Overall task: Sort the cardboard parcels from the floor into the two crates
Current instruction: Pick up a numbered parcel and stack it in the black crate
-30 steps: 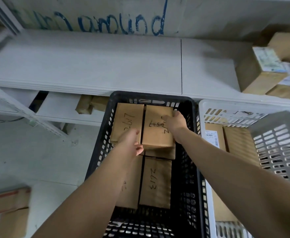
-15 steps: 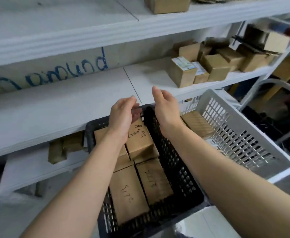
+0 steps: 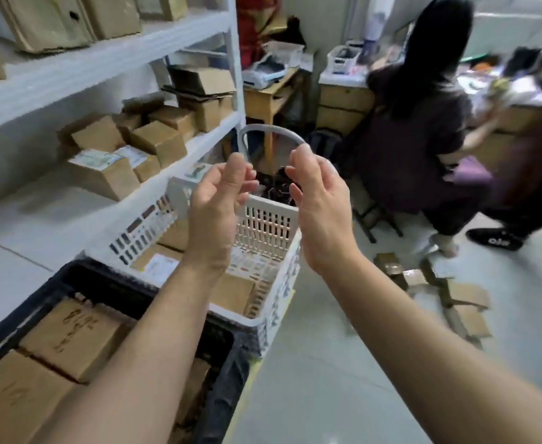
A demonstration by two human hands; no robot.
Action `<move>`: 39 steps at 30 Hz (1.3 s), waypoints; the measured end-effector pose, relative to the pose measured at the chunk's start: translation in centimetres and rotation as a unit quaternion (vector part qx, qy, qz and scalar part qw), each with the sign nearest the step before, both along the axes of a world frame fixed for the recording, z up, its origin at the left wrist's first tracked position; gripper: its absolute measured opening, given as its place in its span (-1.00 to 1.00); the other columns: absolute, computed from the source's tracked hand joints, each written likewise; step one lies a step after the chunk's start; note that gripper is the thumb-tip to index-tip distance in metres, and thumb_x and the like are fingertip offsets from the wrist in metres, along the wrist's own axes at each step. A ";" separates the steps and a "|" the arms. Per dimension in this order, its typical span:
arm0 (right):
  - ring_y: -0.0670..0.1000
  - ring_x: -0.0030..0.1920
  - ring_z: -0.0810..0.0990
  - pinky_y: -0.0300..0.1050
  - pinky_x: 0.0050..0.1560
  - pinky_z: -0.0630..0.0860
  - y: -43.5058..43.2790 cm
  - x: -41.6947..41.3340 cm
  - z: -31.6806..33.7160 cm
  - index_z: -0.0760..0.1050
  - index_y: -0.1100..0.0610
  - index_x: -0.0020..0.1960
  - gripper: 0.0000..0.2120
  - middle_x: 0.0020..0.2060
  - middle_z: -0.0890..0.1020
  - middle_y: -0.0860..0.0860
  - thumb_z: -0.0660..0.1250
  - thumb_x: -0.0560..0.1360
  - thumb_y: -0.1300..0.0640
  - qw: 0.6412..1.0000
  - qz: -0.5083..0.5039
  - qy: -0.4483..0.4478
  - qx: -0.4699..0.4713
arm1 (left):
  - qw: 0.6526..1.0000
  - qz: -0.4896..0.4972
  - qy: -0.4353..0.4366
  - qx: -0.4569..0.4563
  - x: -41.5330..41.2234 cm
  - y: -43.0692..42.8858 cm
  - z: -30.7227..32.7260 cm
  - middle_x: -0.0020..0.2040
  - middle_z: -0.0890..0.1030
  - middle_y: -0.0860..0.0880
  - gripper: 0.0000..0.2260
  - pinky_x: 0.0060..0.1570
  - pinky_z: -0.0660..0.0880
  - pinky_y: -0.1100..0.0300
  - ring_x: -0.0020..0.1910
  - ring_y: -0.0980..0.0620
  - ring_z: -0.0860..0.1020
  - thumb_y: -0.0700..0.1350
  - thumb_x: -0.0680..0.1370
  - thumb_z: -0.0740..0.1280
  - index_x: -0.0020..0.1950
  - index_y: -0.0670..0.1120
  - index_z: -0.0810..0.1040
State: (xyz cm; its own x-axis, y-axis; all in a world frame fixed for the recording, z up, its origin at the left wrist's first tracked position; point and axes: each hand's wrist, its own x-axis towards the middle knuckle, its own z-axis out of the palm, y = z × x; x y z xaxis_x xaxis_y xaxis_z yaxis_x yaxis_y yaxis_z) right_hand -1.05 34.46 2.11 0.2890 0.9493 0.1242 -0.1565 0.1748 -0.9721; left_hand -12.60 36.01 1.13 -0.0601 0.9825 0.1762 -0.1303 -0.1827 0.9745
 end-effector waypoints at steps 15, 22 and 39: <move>-0.06 0.08 0.54 -0.02 0.16 0.49 -6.4 34.0 -3.6 0.56 -0.04 -0.04 -0.65 -0.17 0.58 -0.18 0.24 0.45 -0.29 0.956 -0.287 0.004 -0.060 | 0.965 -0.257 0.009 -0.047 34.3 -0.8 -2.9 -0.12 0.62 -0.01 -0.66 0.14 0.48 0.08 -0.07 0.05 0.62 0.19 0.49 0.19 -0.11 -0.05 0.58; -0.06 -0.05 0.52 -0.19 0.03 0.46 -6.1 42.8 -5.3 0.49 -0.01 -0.11 -0.75 -0.14 0.54 -0.09 0.19 0.58 -0.15 0.942 -0.324 0.011 -0.088 | 0.960 -0.268 0.034 -0.077 42.2 0.8 -5.2 -0.08 0.60 -0.04 -0.67 0.18 0.49 0.01 -0.04 0.01 0.60 0.12 0.62 0.15 -0.08 -0.08 0.56; -0.09 -0.14 0.50 -0.21 -0.13 0.42 12.4 49.8 -17.0 0.47 0.03 -0.13 -0.69 -0.22 0.55 -0.07 0.15 0.59 -0.16 0.883 -0.420 0.038 -0.206 | 0.922 -0.335 0.142 -0.131 50.7 23.1 -17.4 -0.05 0.64 -0.03 -0.65 0.11 0.50 0.07 -0.02 0.00 0.63 0.19 0.59 0.16 -0.08 -0.03 0.58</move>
